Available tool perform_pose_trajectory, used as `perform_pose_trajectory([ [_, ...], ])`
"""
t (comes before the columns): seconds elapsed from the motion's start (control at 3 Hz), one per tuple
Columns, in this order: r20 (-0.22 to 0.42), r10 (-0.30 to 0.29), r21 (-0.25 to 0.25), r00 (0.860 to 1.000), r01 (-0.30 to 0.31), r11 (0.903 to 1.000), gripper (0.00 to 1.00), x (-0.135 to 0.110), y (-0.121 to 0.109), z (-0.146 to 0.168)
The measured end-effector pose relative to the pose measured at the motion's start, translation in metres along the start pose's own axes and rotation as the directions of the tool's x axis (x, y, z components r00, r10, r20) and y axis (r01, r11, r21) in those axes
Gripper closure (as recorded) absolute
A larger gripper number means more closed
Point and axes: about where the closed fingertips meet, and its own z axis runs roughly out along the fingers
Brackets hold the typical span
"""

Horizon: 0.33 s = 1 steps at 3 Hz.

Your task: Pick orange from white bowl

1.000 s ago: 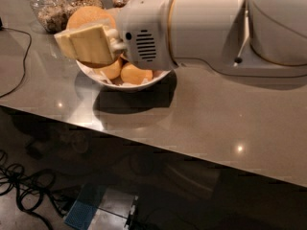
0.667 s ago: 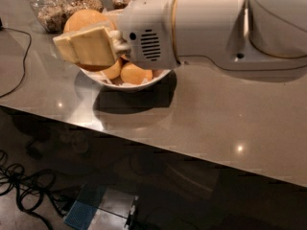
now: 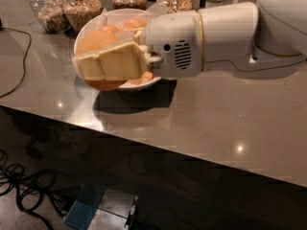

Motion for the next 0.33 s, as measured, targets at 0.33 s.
perform_pose_trajectory([
  [0.33, -0.009, -0.008, -0.007, 1.000, 0.008, 0.9999, 1.00, -0.0008, 0.0054, 0.0033],
])
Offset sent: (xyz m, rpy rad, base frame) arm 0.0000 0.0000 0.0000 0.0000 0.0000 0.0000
